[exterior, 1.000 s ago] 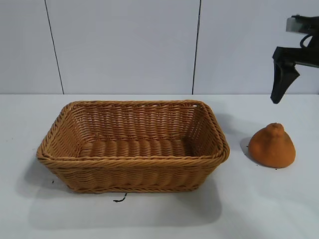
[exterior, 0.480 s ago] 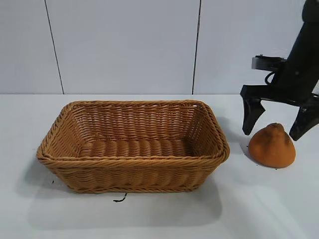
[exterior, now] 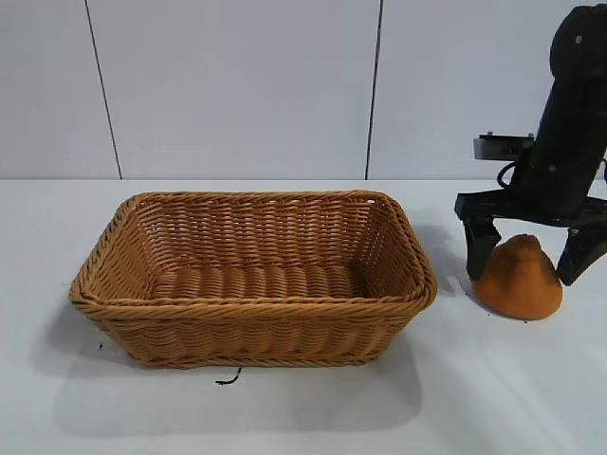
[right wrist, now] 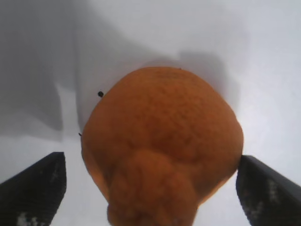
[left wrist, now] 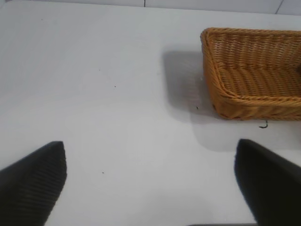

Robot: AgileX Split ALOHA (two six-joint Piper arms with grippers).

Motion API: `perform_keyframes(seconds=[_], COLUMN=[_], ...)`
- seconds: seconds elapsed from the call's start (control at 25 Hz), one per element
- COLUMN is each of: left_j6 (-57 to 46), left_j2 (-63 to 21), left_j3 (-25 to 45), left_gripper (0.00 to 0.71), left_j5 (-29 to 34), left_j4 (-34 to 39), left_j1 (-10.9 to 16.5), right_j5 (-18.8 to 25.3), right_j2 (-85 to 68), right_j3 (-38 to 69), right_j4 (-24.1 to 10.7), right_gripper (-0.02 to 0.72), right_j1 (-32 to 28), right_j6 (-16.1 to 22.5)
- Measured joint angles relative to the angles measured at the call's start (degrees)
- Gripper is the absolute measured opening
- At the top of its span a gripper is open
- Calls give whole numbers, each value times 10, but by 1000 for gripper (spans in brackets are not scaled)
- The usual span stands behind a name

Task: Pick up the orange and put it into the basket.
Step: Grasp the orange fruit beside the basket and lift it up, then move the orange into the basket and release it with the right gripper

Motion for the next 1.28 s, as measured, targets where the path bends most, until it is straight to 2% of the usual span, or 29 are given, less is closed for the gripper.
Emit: perform_keyframes(seconds=[0.12, 0.16, 0.64, 0.96, 1.12, 1.28], left_j6=[0, 0, 0, 0, 0, 0], left_j2=[0, 0, 0, 0, 0, 0], left_j3=[0, 0, 0, 0, 0, 0], left_gripper=[697, 697, 697, 697, 697, 697], left_j5=[0, 0, 0, 0, 0, 0], left_j4=[0, 0, 0, 0, 0, 0], left_j1=[0, 0, 0, 0, 0, 0], right_j5=[8, 13, 70, 137, 141, 143], right_j2=[-4, -8, -137, -160, -161, -161], right_j3=[-1, -2, -4, -102, -115, -115], right_j4=[-1, -1, -6, -5, 1, 5], right_gripper=[78, 51, 53, 53, 53, 53], right_j1=[0, 0, 0, 0, 4, 36], right_j6=[0, 0, 0, 0, 0, 0])
